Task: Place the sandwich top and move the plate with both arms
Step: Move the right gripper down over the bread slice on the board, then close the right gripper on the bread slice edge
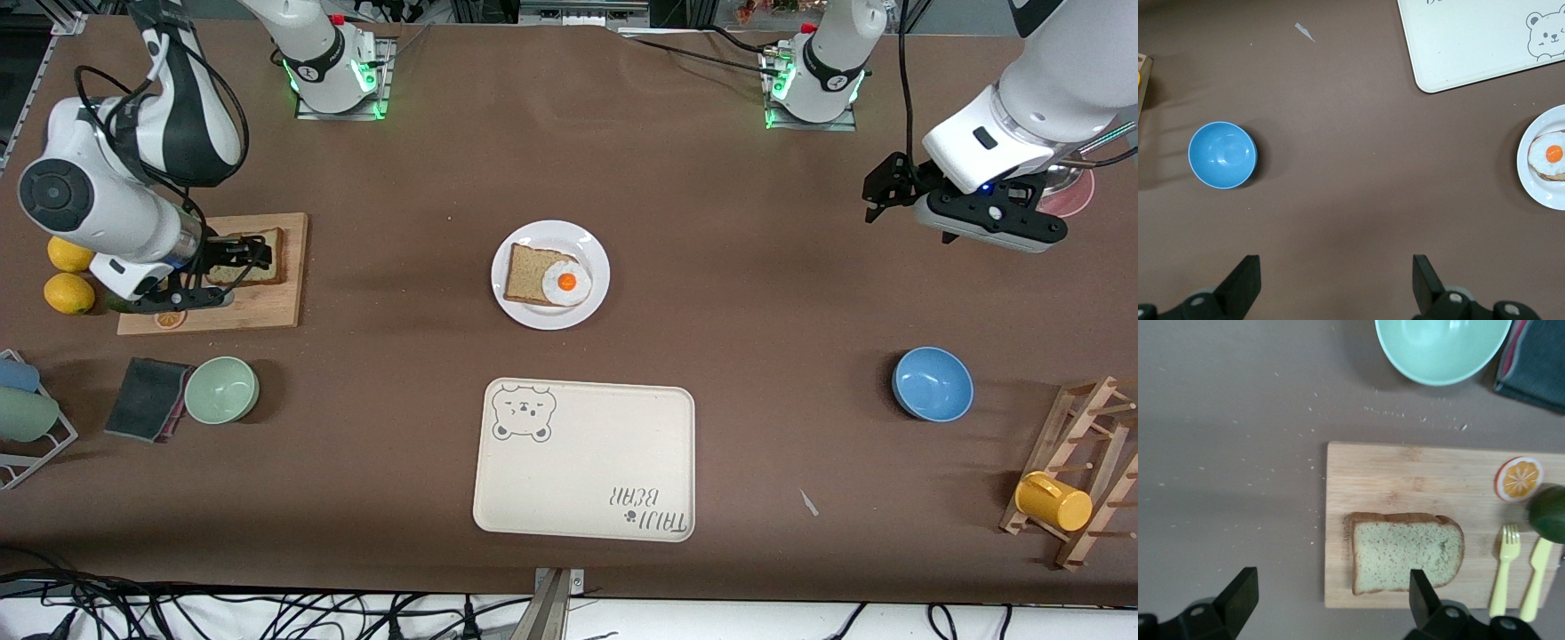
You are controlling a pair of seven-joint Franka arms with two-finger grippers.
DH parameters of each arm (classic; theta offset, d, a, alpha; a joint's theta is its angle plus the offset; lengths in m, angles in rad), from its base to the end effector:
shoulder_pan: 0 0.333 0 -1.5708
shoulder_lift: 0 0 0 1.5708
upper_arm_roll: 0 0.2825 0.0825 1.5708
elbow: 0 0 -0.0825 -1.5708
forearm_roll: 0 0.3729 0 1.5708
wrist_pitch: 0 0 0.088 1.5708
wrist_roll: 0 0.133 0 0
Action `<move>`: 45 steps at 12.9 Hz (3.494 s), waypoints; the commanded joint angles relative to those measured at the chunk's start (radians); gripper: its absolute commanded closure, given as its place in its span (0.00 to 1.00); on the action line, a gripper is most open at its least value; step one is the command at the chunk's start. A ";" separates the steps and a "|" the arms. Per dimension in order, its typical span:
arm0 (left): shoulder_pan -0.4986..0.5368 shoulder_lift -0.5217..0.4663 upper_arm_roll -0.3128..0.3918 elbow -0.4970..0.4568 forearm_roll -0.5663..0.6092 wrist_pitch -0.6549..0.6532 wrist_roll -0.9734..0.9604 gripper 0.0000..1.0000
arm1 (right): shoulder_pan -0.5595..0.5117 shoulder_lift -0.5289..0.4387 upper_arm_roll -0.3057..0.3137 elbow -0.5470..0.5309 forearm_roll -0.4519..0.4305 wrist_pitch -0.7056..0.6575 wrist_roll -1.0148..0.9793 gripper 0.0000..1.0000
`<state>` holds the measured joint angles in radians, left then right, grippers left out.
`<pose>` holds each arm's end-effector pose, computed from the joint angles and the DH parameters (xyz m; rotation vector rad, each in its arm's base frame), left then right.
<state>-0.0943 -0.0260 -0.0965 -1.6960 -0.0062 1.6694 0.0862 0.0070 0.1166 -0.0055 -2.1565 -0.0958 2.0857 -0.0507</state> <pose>0.5322 -0.1041 0.5296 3.1081 -0.4322 -0.0014 0.5147 -0.0062 0.2793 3.0489 0.1636 -0.2898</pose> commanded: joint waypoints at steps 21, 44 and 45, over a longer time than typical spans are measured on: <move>0.007 0.008 0.003 0.026 0.002 -0.023 0.009 0.00 | 0.025 0.178 -0.024 -0.109 -0.200 0.155 0.273 0.23; 0.005 0.009 0.001 0.026 0.002 -0.022 0.006 0.00 | 0.050 0.213 -0.022 -0.112 -0.248 0.134 0.353 1.00; 0.004 0.009 0.001 0.026 0.002 -0.022 0.006 0.00 | 0.050 0.213 -0.022 -0.111 -0.248 0.134 0.354 1.00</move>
<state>-0.0896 -0.0260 -0.0939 -1.6959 -0.0062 1.6693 0.0862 0.0546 0.3282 -0.0320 -2.2704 -0.3345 2.2244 0.2924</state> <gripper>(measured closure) 0.000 0.947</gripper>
